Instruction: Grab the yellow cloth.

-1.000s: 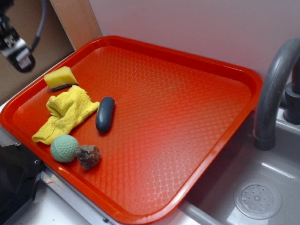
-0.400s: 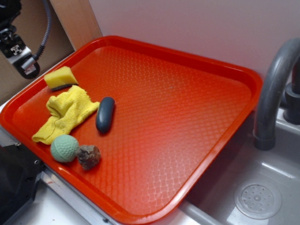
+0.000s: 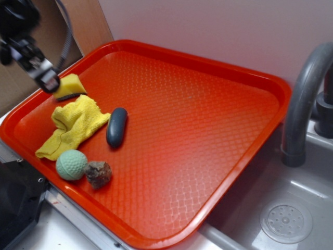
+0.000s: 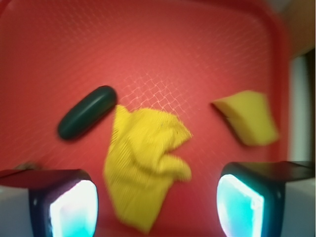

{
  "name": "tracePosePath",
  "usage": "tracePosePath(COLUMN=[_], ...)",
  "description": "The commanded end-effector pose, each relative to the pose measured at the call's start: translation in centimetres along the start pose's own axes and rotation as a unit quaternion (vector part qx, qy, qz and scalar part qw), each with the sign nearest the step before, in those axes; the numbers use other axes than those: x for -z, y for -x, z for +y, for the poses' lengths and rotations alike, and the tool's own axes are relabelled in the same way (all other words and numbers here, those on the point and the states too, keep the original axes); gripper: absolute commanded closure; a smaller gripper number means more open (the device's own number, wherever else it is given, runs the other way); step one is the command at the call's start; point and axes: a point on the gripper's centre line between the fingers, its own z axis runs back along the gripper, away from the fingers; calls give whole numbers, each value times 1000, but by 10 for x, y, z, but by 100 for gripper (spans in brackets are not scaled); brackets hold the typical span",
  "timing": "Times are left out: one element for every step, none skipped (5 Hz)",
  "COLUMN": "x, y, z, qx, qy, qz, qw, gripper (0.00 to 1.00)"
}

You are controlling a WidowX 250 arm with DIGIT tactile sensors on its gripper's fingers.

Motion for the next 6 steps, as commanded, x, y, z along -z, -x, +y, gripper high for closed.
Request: tracePosePath(x=[59, 57, 61, 50, 45, 45], y=[-20, -24, -23, -21, -19, -20], z=[2, -17, -19, -12, -13, -15], qx=[26, 44, 32, 23, 23, 25], qy=[-48, -27, -56, -30, -31, -38], qz=[-53, -54, -47, -55, -56, -54], qw=[997, 997, 997, 998, 998, 997], gripper=[0, 0, 100, 100, 100, 100])
